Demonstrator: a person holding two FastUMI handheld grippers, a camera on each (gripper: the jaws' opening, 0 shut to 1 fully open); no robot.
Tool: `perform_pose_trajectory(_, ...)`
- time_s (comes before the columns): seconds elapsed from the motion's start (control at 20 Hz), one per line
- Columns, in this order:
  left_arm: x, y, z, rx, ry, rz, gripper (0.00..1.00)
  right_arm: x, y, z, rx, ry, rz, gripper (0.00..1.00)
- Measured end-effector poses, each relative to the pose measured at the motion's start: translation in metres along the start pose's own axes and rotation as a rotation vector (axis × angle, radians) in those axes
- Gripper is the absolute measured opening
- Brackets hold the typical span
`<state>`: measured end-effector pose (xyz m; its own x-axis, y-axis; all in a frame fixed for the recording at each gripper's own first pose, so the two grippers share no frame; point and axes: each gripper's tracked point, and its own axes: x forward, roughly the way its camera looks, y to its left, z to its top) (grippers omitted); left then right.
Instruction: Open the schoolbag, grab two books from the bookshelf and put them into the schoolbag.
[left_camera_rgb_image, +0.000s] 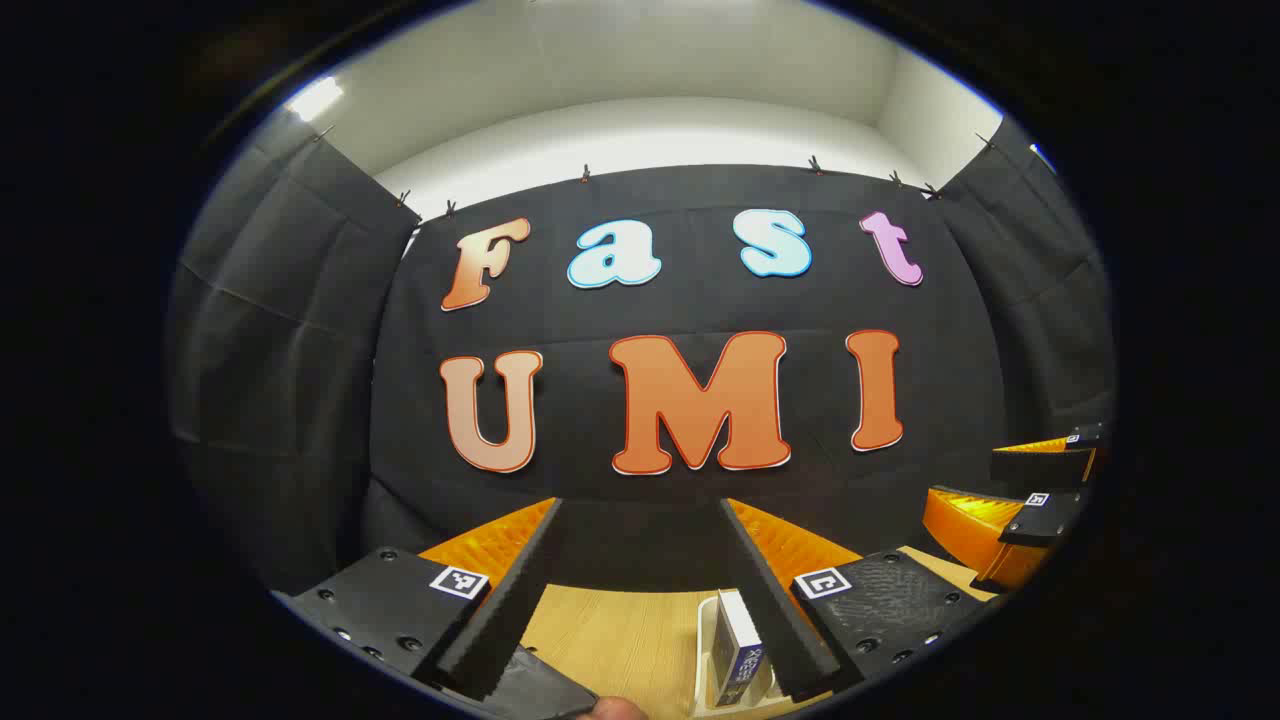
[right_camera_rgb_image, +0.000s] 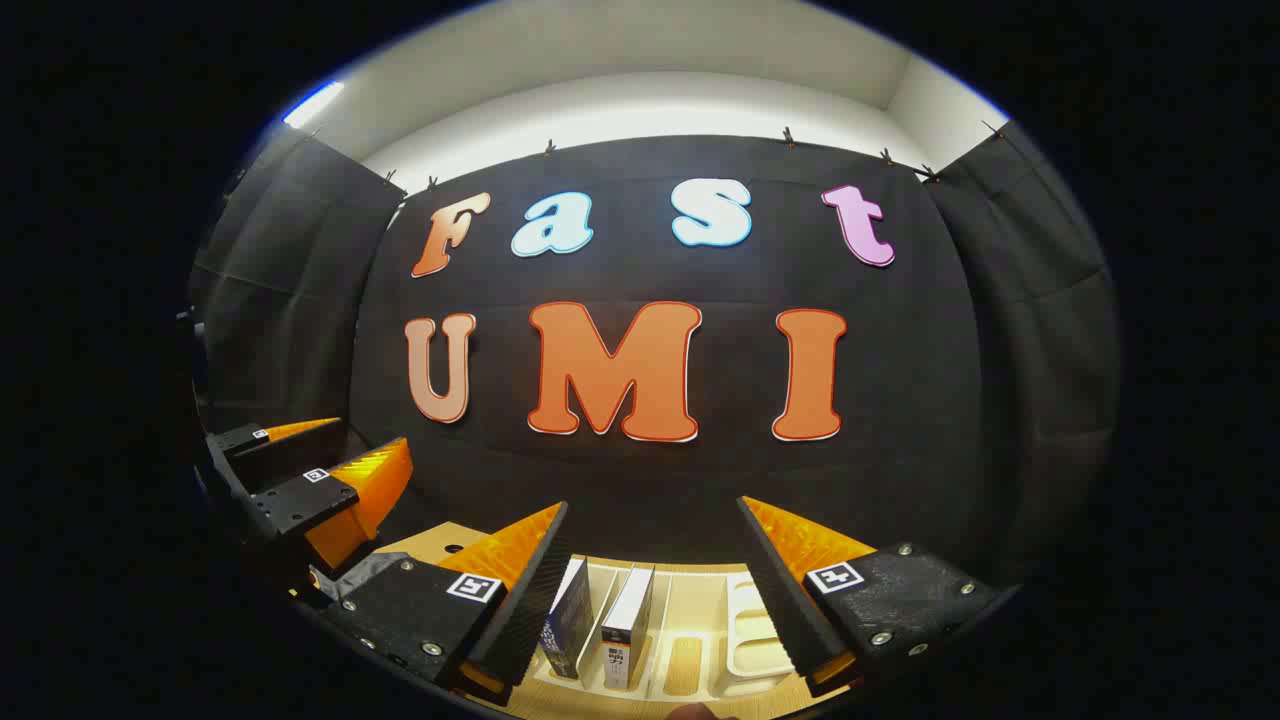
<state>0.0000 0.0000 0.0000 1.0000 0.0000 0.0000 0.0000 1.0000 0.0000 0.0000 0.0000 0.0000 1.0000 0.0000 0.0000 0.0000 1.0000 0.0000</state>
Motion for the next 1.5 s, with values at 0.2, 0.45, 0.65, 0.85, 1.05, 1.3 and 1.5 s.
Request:
perform_pose_trajectory(0.2,-0.001,-0.002,-0.005,0.008,0.014,-0.012,0.95,-0.001,-0.004,-0.004,0.000,0.013,-0.011,0.95)
perform_pose_trajectory(0.45,-0.002,-0.007,-0.004,0.036,0.012,-0.029,0.95,0.000,-0.009,0.001,0.004,-0.007,-0.035,0.95)
perform_pose_trajectory(0.65,-0.002,-0.006,-0.007,0.073,0.018,-0.018,0.95,0.000,-0.014,-0.003,0.019,-0.003,-0.048,0.95)
perform_pose_trajectory(0.85,-0.003,-0.011,-0.008,0.114,-0.001,-0.025,0.95,0.001,-0.020,-0.010,0.041,0.013,-0.062,0.95)
perform_pose_trajectory(1.05,-0.004,-0.011,-0.045,0.157,0.067,-0.037,0.96,0.003,-0.022,-0.019,0.028,0.036,-0.057,0.95)
perform_pose_trajectory(1.3,-0.013,0.010,-0.107,0.292,0.184,-0.018,0.97,0.006,-0.025,-0.025,-0.003,0.048,-0.044,0.95)
perform_pose_trajectory(1.5,-0.029,0.043,-0.179,0.447,0.331,0.016,0.97,0.008,-0.037,-0.031,-0.029,0.054,-0.060,0.95)
